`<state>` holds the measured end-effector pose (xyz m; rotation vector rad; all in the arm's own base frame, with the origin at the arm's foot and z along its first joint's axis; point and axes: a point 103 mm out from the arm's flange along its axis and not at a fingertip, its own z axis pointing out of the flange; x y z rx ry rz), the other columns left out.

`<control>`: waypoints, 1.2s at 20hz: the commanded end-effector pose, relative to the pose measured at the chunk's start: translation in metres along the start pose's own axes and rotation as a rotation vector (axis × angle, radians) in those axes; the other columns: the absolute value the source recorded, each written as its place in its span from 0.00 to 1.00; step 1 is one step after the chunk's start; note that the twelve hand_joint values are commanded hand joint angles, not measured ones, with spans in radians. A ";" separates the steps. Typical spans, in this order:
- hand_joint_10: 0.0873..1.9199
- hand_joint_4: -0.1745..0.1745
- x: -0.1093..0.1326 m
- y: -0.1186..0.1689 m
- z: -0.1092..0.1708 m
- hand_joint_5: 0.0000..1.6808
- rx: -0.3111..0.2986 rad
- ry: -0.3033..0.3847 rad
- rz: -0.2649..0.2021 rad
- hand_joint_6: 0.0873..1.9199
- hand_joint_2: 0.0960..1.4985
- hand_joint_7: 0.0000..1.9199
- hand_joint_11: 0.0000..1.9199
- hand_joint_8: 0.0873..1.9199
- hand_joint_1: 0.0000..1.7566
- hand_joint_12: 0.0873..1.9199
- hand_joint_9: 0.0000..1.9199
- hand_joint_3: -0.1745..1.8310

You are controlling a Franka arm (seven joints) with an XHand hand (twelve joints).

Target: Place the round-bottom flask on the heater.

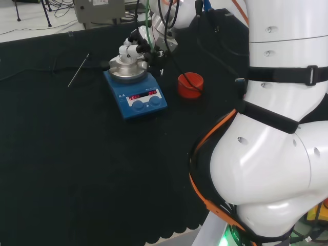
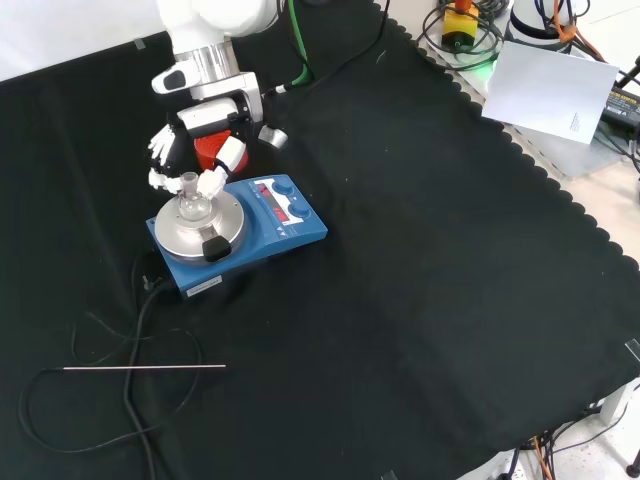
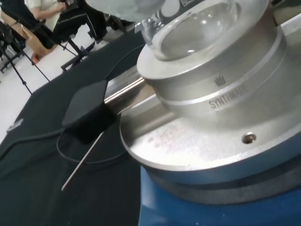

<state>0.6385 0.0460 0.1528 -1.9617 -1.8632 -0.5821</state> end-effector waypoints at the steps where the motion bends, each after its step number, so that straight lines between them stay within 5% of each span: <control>1: 0.22 0.44 0.003 0.003 0.001 0.52 0.009 -0.047 0.001 0.32 0.62 0.32 0.22 0.26 0.54 0.64 0.41 0.06; 9: 0.25 0.41 0.007 0.000 0.006 0.28 0.011 -0.044 0.013 0.29 0.61 0.28 0.18 0.27 0.49 0.66 0.38 0.00; 16: 0.27 0.41 0.008 -0.002 0.002 0.25 0.008 -0.059 0.017 0.23 0.59 0.26 0.17 0.29 0.47 0.66 0.36 0.00; 24: 0.28 0.42 0.009 -0.028 -0.040 0.24 -0.006 -0.050 -0.010 0.17 0.59 0.24 0.16 0.29 0.44 0.67 0.34 0.00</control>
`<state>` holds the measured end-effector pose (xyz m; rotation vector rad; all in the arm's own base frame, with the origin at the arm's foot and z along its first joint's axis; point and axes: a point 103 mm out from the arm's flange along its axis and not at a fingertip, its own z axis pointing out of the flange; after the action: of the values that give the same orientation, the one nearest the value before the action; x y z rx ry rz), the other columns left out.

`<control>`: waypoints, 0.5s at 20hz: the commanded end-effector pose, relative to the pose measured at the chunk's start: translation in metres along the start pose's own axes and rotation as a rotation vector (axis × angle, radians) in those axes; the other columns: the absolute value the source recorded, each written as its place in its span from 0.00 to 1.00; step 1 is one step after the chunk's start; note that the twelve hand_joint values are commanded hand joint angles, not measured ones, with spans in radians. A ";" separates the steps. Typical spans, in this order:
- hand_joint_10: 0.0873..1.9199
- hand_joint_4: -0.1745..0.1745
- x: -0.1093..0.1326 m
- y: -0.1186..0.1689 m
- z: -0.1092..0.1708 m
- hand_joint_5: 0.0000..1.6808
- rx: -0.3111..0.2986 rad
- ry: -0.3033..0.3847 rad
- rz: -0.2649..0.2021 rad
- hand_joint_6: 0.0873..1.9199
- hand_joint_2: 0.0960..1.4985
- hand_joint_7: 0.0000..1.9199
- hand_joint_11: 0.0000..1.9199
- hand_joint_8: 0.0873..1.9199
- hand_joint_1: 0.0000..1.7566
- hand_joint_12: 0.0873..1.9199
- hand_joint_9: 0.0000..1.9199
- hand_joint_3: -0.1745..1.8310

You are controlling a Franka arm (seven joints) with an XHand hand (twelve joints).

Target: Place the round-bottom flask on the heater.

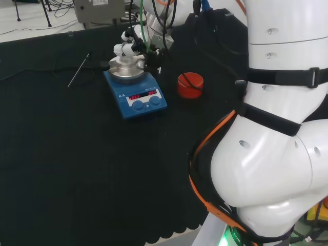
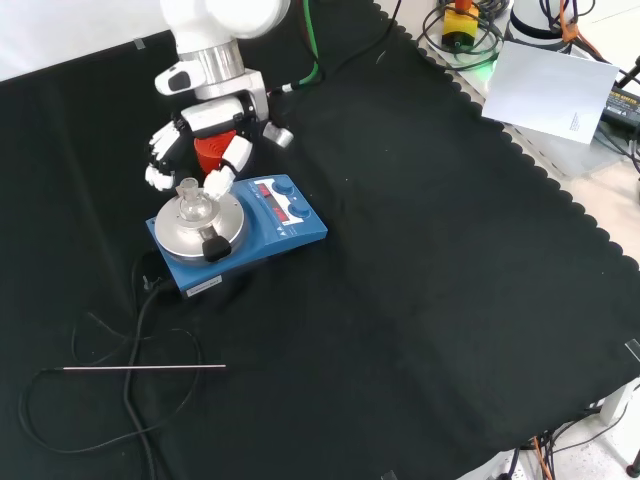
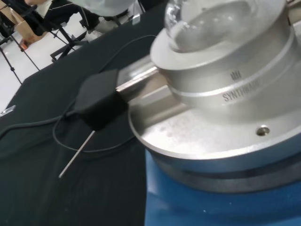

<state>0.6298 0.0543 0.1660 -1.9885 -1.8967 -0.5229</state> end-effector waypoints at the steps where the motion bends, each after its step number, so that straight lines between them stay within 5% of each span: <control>1: 0.28 0.42 -0.006 -0.022 -0.038 0.24 -0.018 0.000 -0.006 0.16 0.59 0.24 0.16 0.30 0.44 0.67 0.34 0.00; 10: 0.28 0.43 -0.004 -0.051 -0.061 0.24 -0.049 -0.026 0.023 0.15 0.60 0.24 0.16 0.30 0.44 0.67 0.34 0.00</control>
<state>0.5952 0.0327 0.2072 -2.0187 -1.9021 -0.5431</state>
